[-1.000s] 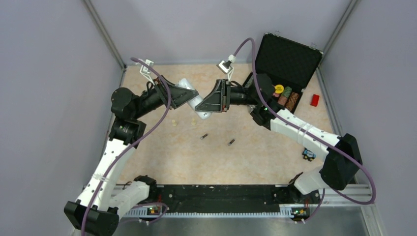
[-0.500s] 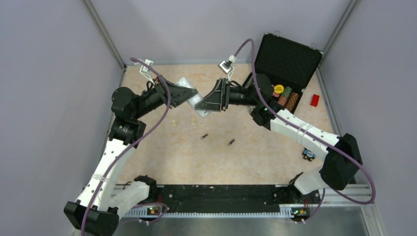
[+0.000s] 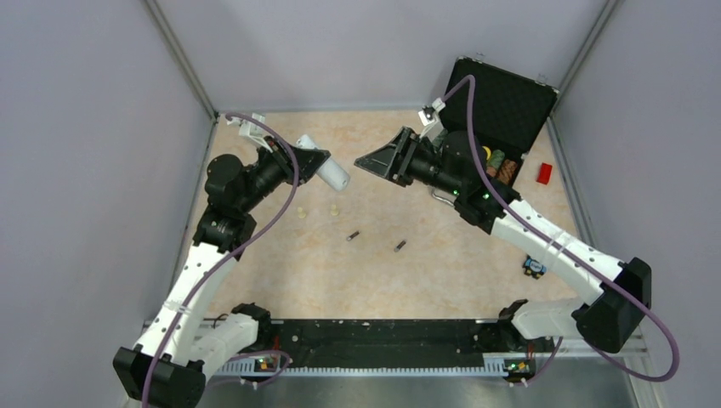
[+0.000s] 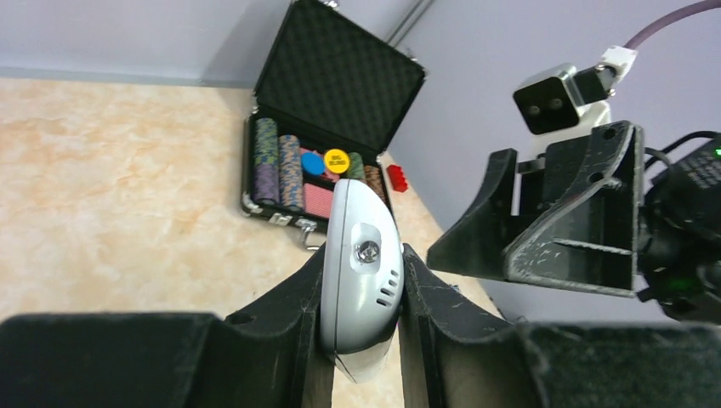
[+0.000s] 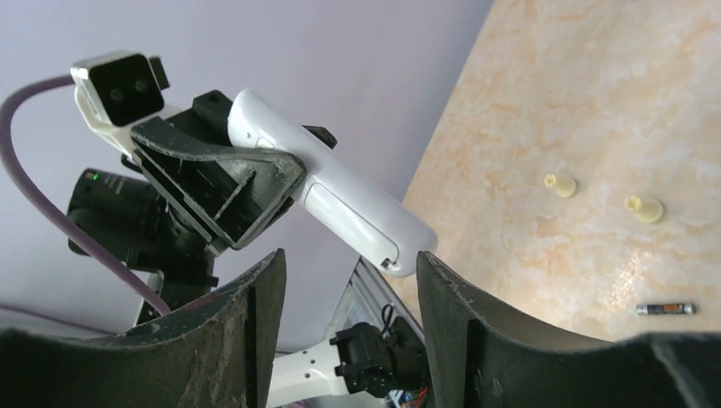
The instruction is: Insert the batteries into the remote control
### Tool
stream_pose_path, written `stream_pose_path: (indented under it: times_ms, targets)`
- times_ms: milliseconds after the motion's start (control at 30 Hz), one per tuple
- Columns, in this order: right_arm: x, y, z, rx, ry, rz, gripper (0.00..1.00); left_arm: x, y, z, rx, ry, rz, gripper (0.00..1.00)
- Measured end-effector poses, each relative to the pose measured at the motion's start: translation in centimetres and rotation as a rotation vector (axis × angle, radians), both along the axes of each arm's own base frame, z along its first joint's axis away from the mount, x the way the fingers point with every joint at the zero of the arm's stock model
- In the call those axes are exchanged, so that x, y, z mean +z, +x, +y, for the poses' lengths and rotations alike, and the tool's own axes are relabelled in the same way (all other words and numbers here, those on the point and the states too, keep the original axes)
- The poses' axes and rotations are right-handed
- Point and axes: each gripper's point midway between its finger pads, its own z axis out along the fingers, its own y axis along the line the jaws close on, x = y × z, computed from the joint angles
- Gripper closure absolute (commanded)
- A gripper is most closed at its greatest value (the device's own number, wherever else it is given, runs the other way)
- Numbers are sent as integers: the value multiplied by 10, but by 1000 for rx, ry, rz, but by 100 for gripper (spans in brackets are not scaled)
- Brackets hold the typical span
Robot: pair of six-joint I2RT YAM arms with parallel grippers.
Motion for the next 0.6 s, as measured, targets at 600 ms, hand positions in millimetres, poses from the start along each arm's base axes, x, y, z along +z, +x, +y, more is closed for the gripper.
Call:
stream_pose_path:
  times_ms: [600]
  targets:
    - [-41,11,22,-46,74,272,59,-18,18,5,65,19,3,100]
